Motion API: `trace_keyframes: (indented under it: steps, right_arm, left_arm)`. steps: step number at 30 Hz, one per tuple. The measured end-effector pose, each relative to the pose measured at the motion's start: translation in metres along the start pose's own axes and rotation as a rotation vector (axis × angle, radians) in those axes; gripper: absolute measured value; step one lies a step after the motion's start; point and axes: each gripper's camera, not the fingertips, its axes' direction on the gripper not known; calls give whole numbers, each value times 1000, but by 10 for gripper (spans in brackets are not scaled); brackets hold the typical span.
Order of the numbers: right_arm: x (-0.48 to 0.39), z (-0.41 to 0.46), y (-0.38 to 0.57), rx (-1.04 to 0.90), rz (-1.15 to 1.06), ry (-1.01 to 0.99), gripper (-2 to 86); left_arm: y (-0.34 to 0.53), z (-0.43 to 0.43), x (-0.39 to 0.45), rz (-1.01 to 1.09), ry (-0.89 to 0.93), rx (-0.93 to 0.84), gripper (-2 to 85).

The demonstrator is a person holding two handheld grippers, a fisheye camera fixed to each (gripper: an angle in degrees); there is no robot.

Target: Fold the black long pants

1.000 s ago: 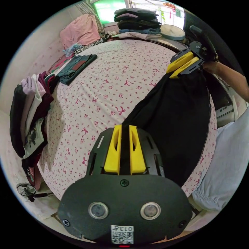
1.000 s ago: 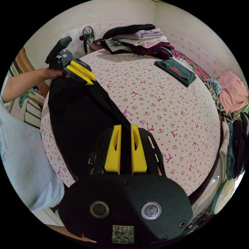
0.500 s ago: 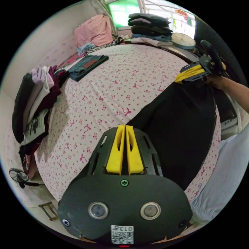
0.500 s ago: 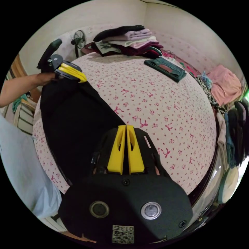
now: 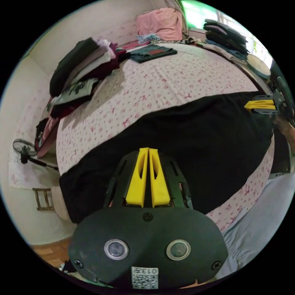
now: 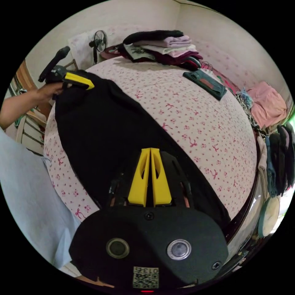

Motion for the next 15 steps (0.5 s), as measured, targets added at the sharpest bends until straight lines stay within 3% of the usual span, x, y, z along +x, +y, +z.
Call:
trace_keyframes:
  steps: [1, 4, 8, 12, 15]
  right_arm:
    - [-3, 11, -1, -72, 13, -2, 3]
    - [0, -4, 0, -39, 75, 62, 3]
    - [-7, -32, -2, 85, 62, 81, 2]
    - [-36, -32, -13, 41, 6, 27, 2]
    - [-62, -27, -21, 11, -23, -7, 3]
  left_arm:
    - [6, -2, -7, -17, -6, -18, -1]
    - [43, -26, -53, -122, -27, -65, 2]
    - [121, -82, -142, -498, -97, -2, 24]
    - [217, -113, -224, -958, 42, 135, 99]
    - [250, -116, -259, -1112, 162, 235, 115]
